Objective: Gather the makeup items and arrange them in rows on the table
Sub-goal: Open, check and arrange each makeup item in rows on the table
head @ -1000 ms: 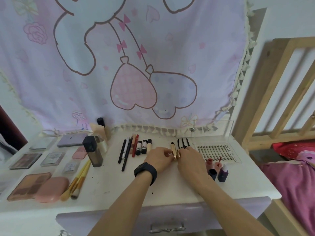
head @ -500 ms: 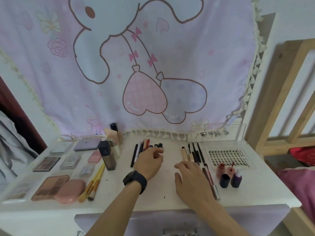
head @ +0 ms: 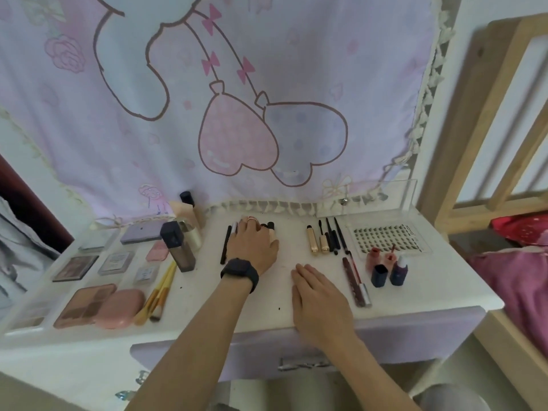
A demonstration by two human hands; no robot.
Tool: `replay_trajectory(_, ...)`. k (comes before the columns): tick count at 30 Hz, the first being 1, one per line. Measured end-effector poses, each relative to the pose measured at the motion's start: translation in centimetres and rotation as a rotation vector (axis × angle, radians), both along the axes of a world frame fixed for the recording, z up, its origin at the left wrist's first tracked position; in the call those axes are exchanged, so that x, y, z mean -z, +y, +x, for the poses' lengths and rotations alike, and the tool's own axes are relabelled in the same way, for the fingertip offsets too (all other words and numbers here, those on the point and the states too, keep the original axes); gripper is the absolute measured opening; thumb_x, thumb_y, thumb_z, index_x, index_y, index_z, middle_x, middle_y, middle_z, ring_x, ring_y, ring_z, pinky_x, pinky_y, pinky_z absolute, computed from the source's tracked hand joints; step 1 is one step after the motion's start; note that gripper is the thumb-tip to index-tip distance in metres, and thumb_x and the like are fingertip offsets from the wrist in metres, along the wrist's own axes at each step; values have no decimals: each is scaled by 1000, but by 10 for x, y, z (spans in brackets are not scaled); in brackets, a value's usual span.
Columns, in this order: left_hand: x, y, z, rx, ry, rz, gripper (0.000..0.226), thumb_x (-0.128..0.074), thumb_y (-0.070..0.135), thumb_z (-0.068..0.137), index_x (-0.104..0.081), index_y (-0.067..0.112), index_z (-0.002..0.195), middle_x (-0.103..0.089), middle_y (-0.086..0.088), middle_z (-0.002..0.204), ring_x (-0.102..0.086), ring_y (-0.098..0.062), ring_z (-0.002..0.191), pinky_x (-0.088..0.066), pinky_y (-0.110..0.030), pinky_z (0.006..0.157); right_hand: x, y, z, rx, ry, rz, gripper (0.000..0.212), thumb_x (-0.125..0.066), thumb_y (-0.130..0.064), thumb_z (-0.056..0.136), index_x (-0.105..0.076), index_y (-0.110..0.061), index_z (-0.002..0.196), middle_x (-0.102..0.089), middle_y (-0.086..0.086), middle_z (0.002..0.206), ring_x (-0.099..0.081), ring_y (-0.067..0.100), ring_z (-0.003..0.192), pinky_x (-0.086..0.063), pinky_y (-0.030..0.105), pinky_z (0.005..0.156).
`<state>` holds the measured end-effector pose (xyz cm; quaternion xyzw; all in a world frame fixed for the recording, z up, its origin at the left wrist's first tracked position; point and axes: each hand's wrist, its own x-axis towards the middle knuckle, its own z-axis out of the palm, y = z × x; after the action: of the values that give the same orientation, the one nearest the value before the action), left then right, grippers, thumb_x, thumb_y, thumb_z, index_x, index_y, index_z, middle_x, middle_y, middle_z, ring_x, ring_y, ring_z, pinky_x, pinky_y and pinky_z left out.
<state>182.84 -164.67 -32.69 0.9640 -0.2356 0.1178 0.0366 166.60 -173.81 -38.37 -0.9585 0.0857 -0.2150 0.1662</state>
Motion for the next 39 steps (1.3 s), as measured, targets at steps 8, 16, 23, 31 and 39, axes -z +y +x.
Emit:
replay_trajectory(8,6,-7,-4,-38,42,13,42,-48,42,97,-60,14,127,-43,-13,148,-25,-31,146,-39,-44,109,1,-3,3,-22,55,83,47,-37,-32,107,-48,-18,150,-43,-4,158,-32,10,149,-17,22,119)
replay_trajectory(16,5,-9,-18,-90,94,21,50,-46,37,93,-46,17,139,-47,-5,144,-39,-27,137,-49,-40,86,2,-5,3,-10,60,116,47,-36,-34,107,-47,-20,151,-41,-7,159,-29,7,149,-23,25,122)
replay_trajectory(23,3,3,-29,-146,171,-108,42,-40,44,97,-56,23,129,-61,-1,128,-60,-22,108,-52,-38,79,-2,-6,2,-17,65,100,47,-34,-34,108,-46,-22,152,-39,-10,160,-26,5,150,-19,22,121)
replay_trajectory(31,20,47,-71,-1,474,-987,10,-54,34,100,-63,38,97,-71,12,84,-56,8,72,-38,-10,64,-7,-9,2,-10,-35,384,37,-45,-39,104,-56,-29,138,-60,-16,132,-50,4,125,-38,21,101)
replay_trajectory(39,27,51,-80,109,454,-1045,18,-52,25,102,-70,26,99,-67,8,74,-52,1,64,-42,-21,63,-34,-15,25,-22,71,586,54,-25,-80,89,-60,-38,92,-68,-25,78,-61,-6,67,-40,24,58)
